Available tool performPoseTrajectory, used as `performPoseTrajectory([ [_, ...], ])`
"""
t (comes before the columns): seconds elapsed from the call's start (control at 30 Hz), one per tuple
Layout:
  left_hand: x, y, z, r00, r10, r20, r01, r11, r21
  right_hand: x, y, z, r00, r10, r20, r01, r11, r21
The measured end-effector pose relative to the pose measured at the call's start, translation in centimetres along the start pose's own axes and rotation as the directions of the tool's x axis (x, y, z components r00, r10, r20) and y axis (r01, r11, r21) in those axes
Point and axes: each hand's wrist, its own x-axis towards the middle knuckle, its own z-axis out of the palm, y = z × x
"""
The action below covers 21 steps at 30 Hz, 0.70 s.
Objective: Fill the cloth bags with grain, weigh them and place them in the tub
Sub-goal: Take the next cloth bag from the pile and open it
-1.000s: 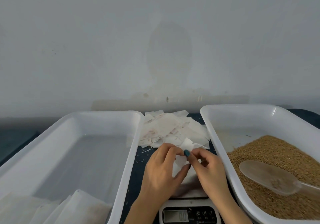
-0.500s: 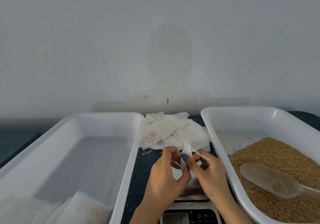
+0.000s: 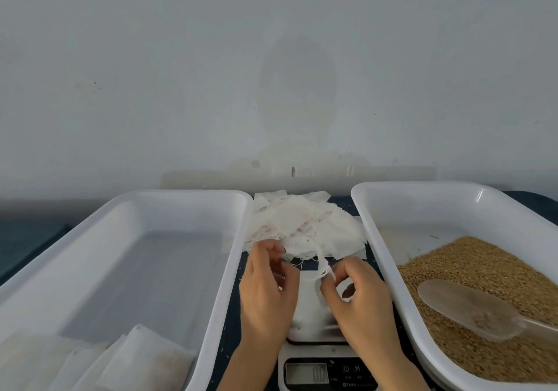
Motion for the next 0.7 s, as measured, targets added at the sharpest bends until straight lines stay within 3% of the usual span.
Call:
performPoseTrajectory([
  [0.1, 0.6, 0.1, -0.9, 0.992, 0.122, 0.029, -0.121, 0.992, -0.041, 0.2, 0.5, -0.2, 0.997, 0.074, -0.020, -0.073, 0.996, 0.047],
  [0.17, 0.3, 0.5, -0.9, 0.930, 0.308, 0.199, -0.298, 0.951, -0.079, 0.3, 0.4, -0.1, 0.997, 0.079, 0.015, -0.080, 0.994, 0.079],
  [0.23, -0.3, 0.5, -0.4, 0.864, 0.363, 0.348, -0.369, 0.928, -0.051, 0.4, 0.2, 0.1, 0.993, 0.099, 0.059, -0.105, 0.990, 0.098],
  [0.4, -0.1, 0.2, -0.1, 0.909, 0.265, 0.322, -0.280, 0.960, 0.000, 0.5, 0.3, -0.2, 0.997, 0.062, 0.043, -0.066, 0.994, 0.092],
  [0.53, -0.6, 0.1, 0.3, 0.913, 0.204, 0.352, -0.236, 0.971, 0.048, 0.2, -0.1, -0.2, 0.998, 0.000, 0.065, 0.001, 1.000, -0.021],
  [0.7, -0.9, 0.2, 0.8, 0.952, 0.120, 0.281, -0.146, 0.986, 0.074, 0.4, -0.1, -0.4, 1.000, -0.014, 0.016, 0.016, 0.996, -0.089],
])
